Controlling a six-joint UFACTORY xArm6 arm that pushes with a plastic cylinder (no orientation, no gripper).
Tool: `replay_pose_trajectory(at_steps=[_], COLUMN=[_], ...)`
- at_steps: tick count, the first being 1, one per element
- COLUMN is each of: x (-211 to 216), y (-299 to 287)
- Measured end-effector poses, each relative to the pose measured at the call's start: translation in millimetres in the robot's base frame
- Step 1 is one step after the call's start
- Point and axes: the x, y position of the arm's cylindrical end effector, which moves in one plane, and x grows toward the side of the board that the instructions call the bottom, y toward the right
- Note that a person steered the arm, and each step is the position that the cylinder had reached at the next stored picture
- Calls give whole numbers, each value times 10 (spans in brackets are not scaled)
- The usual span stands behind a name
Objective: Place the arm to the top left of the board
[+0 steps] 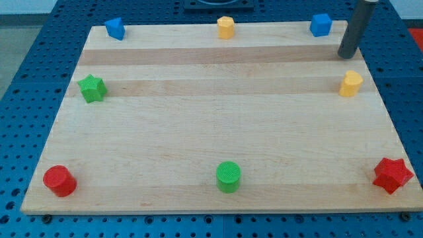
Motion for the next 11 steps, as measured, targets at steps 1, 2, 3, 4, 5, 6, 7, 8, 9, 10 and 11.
replay_pose_trajectory(at_steps=[1, 2, 3, 4, 5, 6, 7, 8, 9, 10, 11], x=[-1, 24, 24, 105, -73, -82, -105, -239, -923, -1130, -1096], y=[-3, -8, -202, -955, -2212, -3517, -4865, -5654, -5654, -5628, -5120])
